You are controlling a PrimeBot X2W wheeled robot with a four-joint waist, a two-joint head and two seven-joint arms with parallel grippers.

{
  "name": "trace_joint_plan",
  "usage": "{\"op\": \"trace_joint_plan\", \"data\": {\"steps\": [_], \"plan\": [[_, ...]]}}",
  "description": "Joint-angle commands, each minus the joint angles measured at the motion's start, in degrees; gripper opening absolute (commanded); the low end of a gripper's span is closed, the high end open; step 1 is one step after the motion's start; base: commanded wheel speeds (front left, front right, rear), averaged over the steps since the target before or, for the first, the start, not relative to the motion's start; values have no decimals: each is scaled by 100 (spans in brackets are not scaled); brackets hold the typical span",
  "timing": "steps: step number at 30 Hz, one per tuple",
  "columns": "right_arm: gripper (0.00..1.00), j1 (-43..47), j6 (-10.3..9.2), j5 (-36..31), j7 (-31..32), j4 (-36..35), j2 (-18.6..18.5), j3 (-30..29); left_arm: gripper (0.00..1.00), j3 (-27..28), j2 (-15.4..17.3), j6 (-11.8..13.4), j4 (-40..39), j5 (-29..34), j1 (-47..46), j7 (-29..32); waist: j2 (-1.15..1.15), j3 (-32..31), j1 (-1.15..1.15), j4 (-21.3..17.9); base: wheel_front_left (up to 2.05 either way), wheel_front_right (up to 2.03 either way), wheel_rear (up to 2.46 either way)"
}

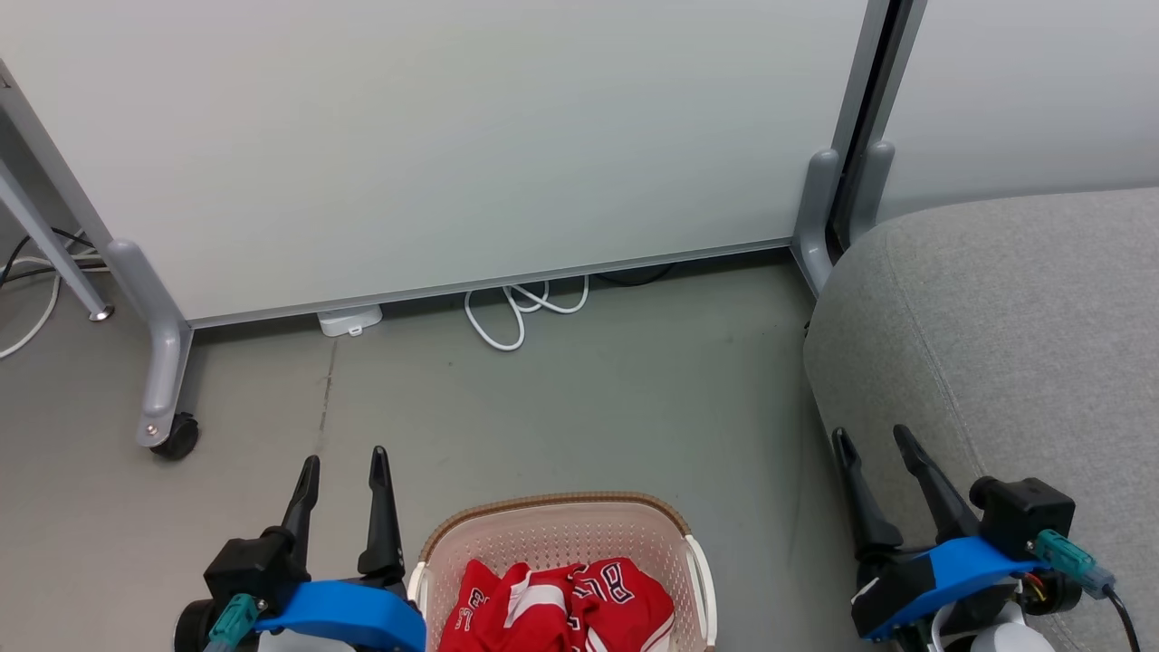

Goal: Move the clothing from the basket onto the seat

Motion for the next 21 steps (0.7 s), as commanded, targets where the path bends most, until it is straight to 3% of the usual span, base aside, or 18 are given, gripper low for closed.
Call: {"op": "trace_joint_plan", "data": {"steps": [1, 21], "plan": [[100, -79, 13, -118, -48, -34, -37, 10, 100, -32, 17, 20, 10, 92, -26, -42, 0, 2, 0, 2, 0, 0, 0], [100, -83, 9, -541, -115, -35, -41, 49, 100, -172, 17, 138, 50, 279, -5, -172, 0, -18, 0, 11, 0, 0, 0]]}}
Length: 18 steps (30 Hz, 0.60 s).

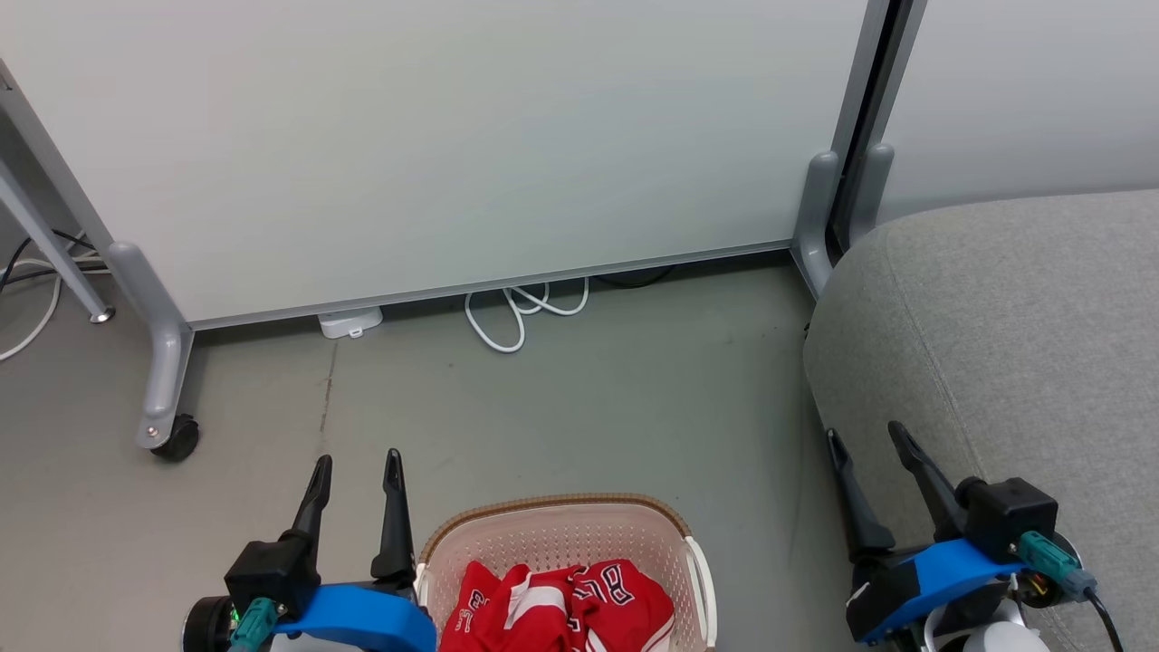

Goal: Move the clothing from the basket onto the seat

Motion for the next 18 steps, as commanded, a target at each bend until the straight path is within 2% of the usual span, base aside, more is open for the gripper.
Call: {"op": "trace_joint_plan", "data": {"steps": [1, 11, 18], "plan": [[100, -75, 3, 29, -17, -20, -34, 9, 100, -26, 16, 32, -11, -7, -5, -28, 0, 0, 0, 5, 0, 0, 0], [100, -134, 3, 59, -16, -10, -33, 54, 100, -21, 23, 18, -6, -44, 13, -28, 0, 67, 0, -27, 0, 0, 0], [100, -495, 3, 69, 16, -217, -31, 273, 100, -65, 88, -12, 111, -86, -237, 159, 0, 677, 0, -304, 0, 0, 0]]}}
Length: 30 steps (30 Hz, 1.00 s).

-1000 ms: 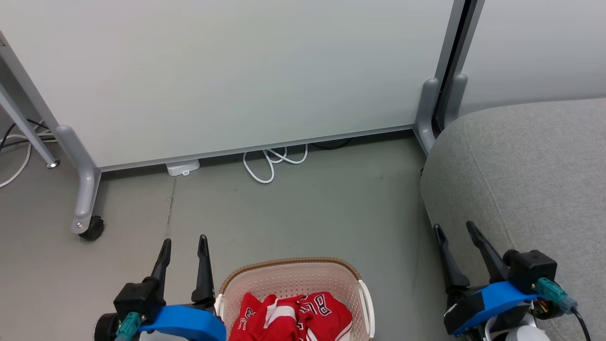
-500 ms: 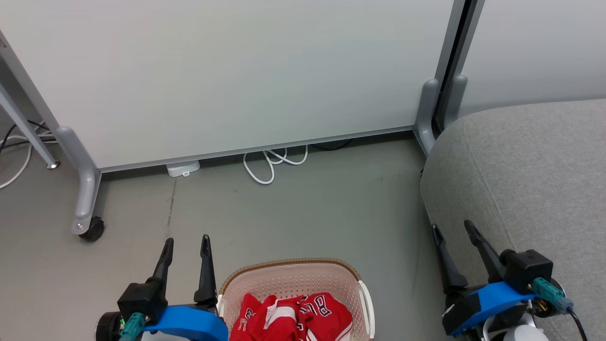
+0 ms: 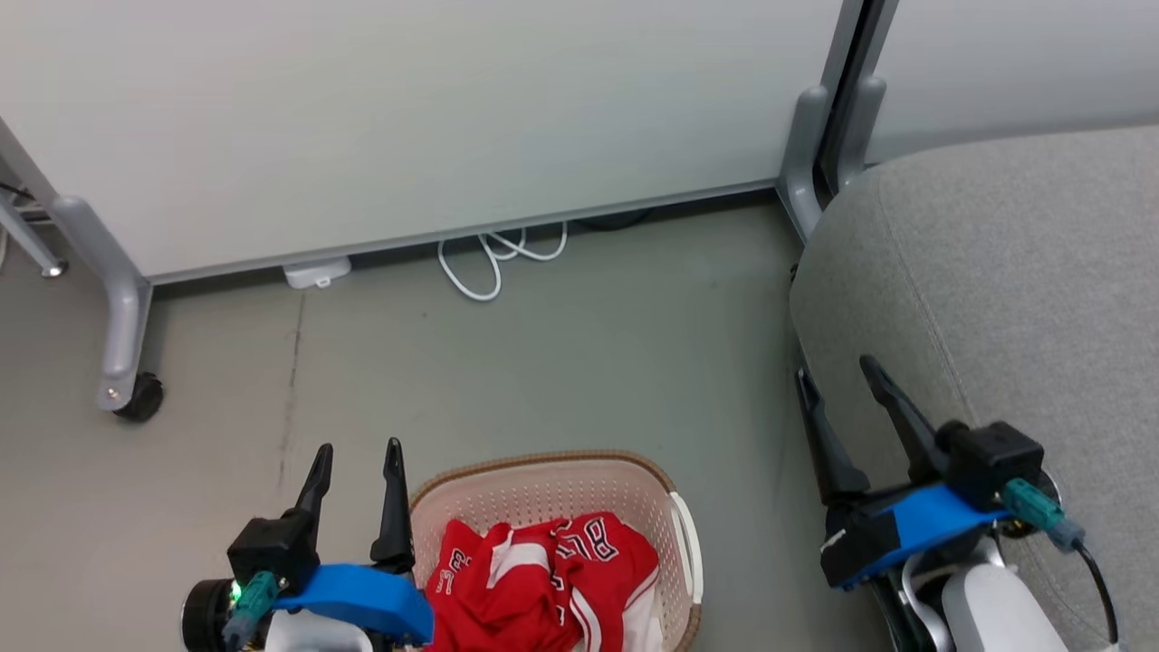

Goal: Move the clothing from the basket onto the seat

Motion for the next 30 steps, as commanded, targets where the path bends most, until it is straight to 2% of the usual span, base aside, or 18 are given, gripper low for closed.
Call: {"op": "trace_joint_plan", "data": {"steps": [1, 9, 18, 26, 30], "plan": [[100, -191, 3, 30, -6, -78, -28, 47, 100, -26, 47, -17, 54, -27, -176, 66, 0, 391, 0, -210, 0, 0, 0], [100, -868, 3, 54, -125, -298, -26, 313, 100, -162, 183, -160, 659, 20, -837, 448, 0, 1573, 0, -725, 0, 0, 0], [100, -1515, 3, 285, -384, -403, -20, 660, 100, -282, 400, -351, 1776, -8, -1730, 922, 0, 2836, 0, -1399, 0, 0, 0], [100, -1869, 3, 612, -583, -328, -17, 1047, 100, -378, 671, -441, 2655, 25, -2422, 1391, 0, 3681, 0, -1841, 0, 0, 0], [100, -1987, 3, 786, -640, -284, -18, 1226, 100, -361, 791, -406, 2922, 6, -2661, 1516, 0, 3970, 0, -2013, 0, 0, 0]]}}
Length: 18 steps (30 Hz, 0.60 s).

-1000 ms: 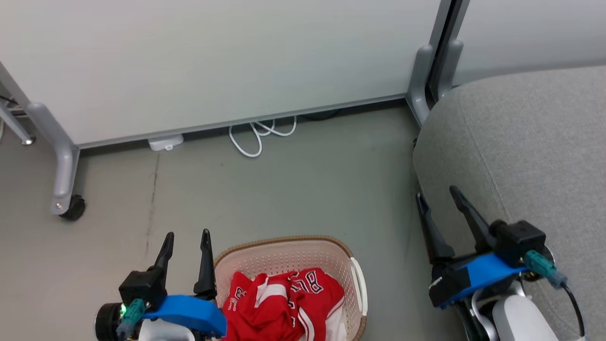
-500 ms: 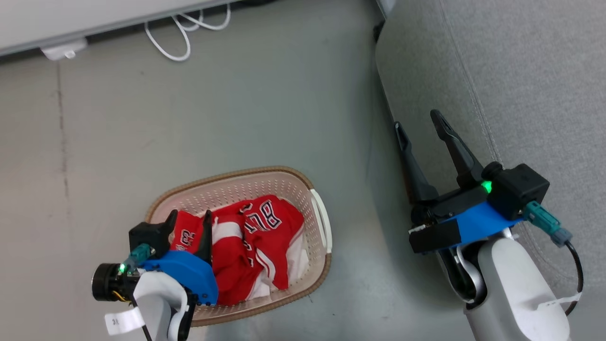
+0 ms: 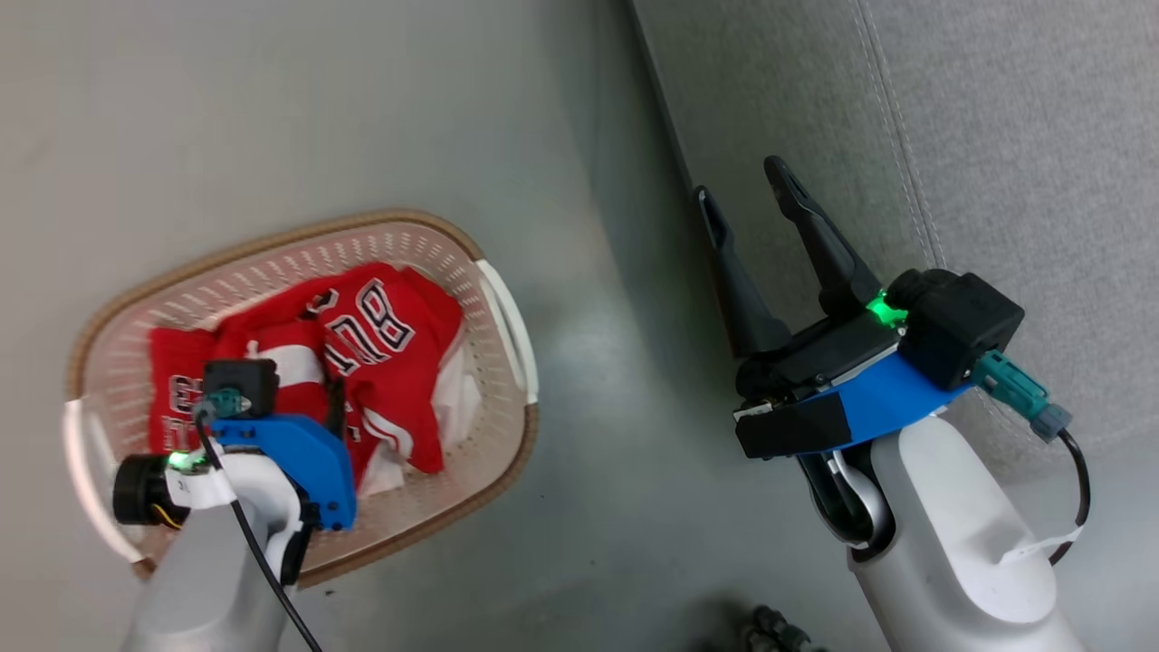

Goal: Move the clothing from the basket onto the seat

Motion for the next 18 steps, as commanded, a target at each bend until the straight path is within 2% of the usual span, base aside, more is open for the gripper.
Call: {"op": "trace_joint_plan", "data": {"steps": [1, 5, 11, 18], "plan": [[100, -123, 3, 61, -30, 6, -2, 33, 100, 17, 69, 27, 31, -2, -138, 11, 0, 326, -1, -284, 0, 0, 0], [100, -205, 3, 170, -46, 20, -4, 152, 100, 35, 150, 158, 250, 3, -279, 113, 0, 485, -1, -381, 0, 0, 0], [100, -203, 3, 291, -52, -149, -3, 215, 100, 66, 280, 589, 442, 110, -446, 183, 0, 660, -1, -440, 0, 0, 0], [100, -190, 3, 375, -53, -193, -4, 265, 100, 65, 335, 931, 593, 162, -551, 224, 0, 740, -1, -428, 0, 0, 0]]}}
